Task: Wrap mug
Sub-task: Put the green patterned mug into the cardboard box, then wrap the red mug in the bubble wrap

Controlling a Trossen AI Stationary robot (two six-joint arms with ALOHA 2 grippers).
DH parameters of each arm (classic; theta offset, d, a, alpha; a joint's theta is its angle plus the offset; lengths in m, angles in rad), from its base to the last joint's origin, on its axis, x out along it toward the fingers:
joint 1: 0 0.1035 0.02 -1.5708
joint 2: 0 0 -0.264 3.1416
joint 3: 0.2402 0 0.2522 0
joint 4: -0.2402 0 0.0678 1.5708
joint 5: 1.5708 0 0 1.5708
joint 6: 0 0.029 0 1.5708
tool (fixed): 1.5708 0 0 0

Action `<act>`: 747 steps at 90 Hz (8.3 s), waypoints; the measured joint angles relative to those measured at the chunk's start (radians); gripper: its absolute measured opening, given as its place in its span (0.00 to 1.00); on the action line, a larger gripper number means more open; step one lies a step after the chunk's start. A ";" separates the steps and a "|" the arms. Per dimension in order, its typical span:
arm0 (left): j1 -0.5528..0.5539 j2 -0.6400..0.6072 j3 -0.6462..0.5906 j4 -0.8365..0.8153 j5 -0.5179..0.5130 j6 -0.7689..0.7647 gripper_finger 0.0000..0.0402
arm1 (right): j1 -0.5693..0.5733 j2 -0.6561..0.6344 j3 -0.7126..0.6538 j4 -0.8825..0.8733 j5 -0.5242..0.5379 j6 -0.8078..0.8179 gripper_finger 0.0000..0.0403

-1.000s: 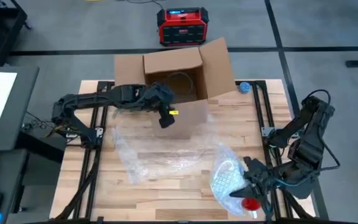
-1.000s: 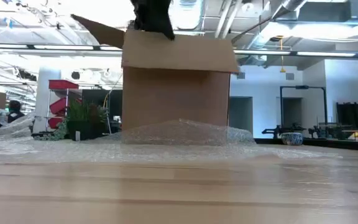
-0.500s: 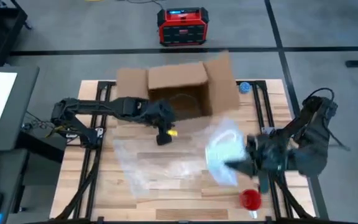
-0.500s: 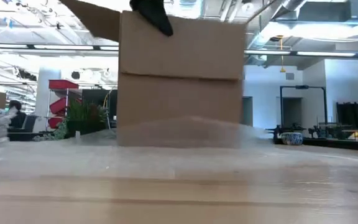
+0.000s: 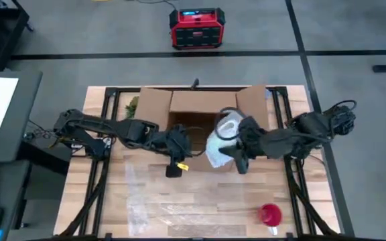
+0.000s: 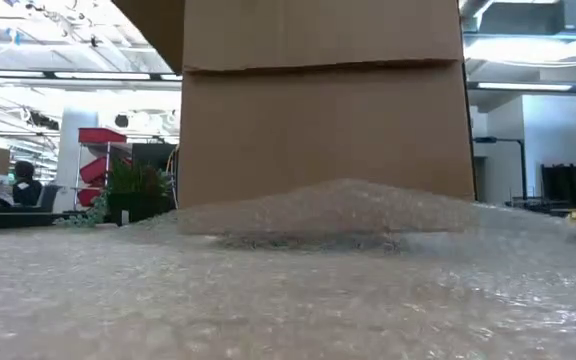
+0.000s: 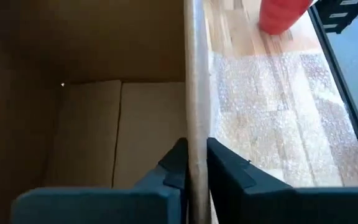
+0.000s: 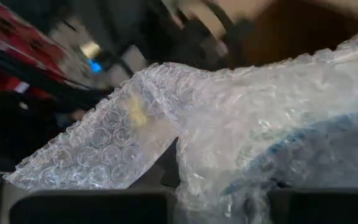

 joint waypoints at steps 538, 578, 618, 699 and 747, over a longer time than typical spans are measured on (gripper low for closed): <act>0.315 -0.105 0.714 -0.513 -0.013 -0.354 0.00 | -0.579 0.663 0.070 -0.101 -0.357 -0.997 0.18; 0.212 -0.095 0.693 -0.643 -0.111 -0.415 0.00 | -0.583 0.518 0.072 -0.098 -0.352 -0.935 0.61; 0.109 -0.013 0.617 -0.712 -0.132 -0.432 0.00 | -0.521 0.116 0.072 -0.092 -0.136 -0.712 0.51; -0.003 0.006 0.032 -0.501 -0.295 -0.680 0.00 | -0.894 0.130 0.109 -0.247 -0.186 -0.772 0.31; 0.011 0.006 -0.010 -0.348 -0.293 -0.641 0.00 | -0.559 -0.166 -0.153 -0.486 -0.168 -0.248 0.29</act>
